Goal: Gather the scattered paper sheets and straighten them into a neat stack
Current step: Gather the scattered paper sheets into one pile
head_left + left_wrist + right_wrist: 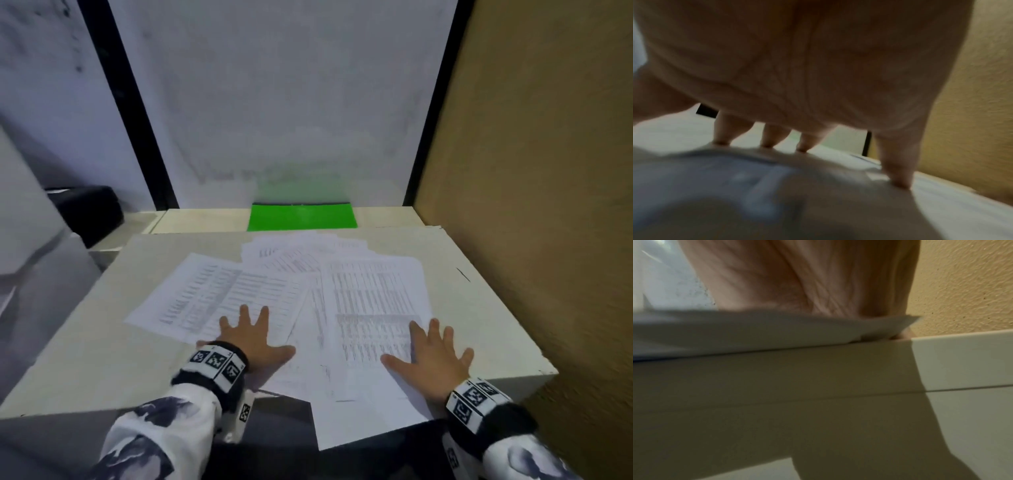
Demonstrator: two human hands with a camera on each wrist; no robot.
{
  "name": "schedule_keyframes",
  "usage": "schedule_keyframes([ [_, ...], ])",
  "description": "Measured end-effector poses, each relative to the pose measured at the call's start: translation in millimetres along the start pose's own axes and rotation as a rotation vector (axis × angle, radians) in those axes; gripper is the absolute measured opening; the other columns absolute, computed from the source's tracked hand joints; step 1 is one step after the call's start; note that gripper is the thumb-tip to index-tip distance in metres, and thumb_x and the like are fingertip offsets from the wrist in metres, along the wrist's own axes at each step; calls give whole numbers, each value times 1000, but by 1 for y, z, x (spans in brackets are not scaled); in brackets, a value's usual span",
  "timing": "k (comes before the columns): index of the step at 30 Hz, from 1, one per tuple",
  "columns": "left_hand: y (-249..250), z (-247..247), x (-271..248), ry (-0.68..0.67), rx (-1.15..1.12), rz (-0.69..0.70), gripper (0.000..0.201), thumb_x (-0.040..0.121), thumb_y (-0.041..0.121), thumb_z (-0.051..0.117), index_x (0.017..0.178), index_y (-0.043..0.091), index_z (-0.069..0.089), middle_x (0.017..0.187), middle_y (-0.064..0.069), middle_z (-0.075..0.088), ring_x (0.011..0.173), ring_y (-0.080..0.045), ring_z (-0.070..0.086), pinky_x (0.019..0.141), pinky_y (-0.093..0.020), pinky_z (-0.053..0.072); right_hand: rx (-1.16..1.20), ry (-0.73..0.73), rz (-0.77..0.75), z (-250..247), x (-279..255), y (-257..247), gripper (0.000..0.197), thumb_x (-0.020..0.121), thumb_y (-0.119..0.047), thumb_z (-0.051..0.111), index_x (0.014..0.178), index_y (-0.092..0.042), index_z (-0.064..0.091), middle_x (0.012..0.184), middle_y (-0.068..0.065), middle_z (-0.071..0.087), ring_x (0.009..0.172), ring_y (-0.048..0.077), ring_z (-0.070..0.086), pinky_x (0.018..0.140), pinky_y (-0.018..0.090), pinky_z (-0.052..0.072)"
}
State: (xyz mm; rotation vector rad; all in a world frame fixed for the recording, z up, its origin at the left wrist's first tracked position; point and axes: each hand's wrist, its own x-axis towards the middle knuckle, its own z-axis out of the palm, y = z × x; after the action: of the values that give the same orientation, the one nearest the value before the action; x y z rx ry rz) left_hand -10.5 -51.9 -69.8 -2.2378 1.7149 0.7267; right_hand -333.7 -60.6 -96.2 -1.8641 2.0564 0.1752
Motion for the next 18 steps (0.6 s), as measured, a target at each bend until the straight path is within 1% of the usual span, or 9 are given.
schedule_keyframes([
  [2,-13,10,-14,-54,22,100,124,58,97,43,152,42,-17,163,4,-27,151,-40,-12,110,-75,13,-3,6,4,-1,0,-1,105,82,-86,38,162,-27,2,171,10,-11,157,38,-9,120,67,1],
  [4,-23,20,-33,-67,74,205,129,54,97,48,151,45,-19,161,8,-31,151,-36,-16,111,-74,7,-6,13,6,-1,0,-2,105,82,-87,38,161,-28,3,171,10,-10,157,38,-8,120,67,2],
  [7,-31,25,-55,-86,132,389,128,59,88,60,152,46,-17,158,14,-33,149,-30,-26,115,-68,-6,-27,24,23,0,2,-3,105,80,-88,37,161,-29,4,171,9,-8,157,38,-5,120,67,5],
  [10,-27,28,-59,-98,191,586,122,64,79,67,153,46,-10,160,17,-28,147,-24,-30,117,-63,-12,-43,11,50,0,3,-7,106,78,-89,38,160,-29,7,171,8,-4,156,39,-2,120,68,9],
  [12,-20,29,-57,-107,192,653,119,65,77,69,153,48,-6,161,19,-24,147,-22,-29,117,-63,-13,-45,7,61,-2,3,-11,106,76,-89,41,159,-31,10,171,6,0,156,40,1,118,69,12],
  [14,-9,25,-55,-128,197,712,116,67,76,69,152,49,-5,161,20,-22,146,-20,-29,116,-62,-14,-25,-3,39,-2,3,-16,103,75,-88,45,157,-34,13,171,4,2,155,42,1,117,71,12],
  [16,3,21,-54,-128,155,771,111,68,76,68,149,56,-6,158,25,-21,144,-16,-26,114,-57,-16,-4,-7,28,-3,0,-18,101,75,-86,49,156,-38,15,171,2,2,155,44,-1,117,72,10],
  [17,8,17,-53,-125,117,777,109,69,78,65,149,56,-5,156,27,-21,145,-15,-25,115,-54,-15,11,-9,22,-3,2,-17,100,74,-86,50,156,-40,16,171,1,3,155,44,0,117,73,10],
  [18,10,12,-51,-102,59,751,108,69,81,61,152,50,-1,155,26,-19,148,-16,-21,118,-52,-12,27,-17,9,-4,2,-15,101,72,-86,51,155,-40,17,170,0,6,155,44,1,116,72,10],
])
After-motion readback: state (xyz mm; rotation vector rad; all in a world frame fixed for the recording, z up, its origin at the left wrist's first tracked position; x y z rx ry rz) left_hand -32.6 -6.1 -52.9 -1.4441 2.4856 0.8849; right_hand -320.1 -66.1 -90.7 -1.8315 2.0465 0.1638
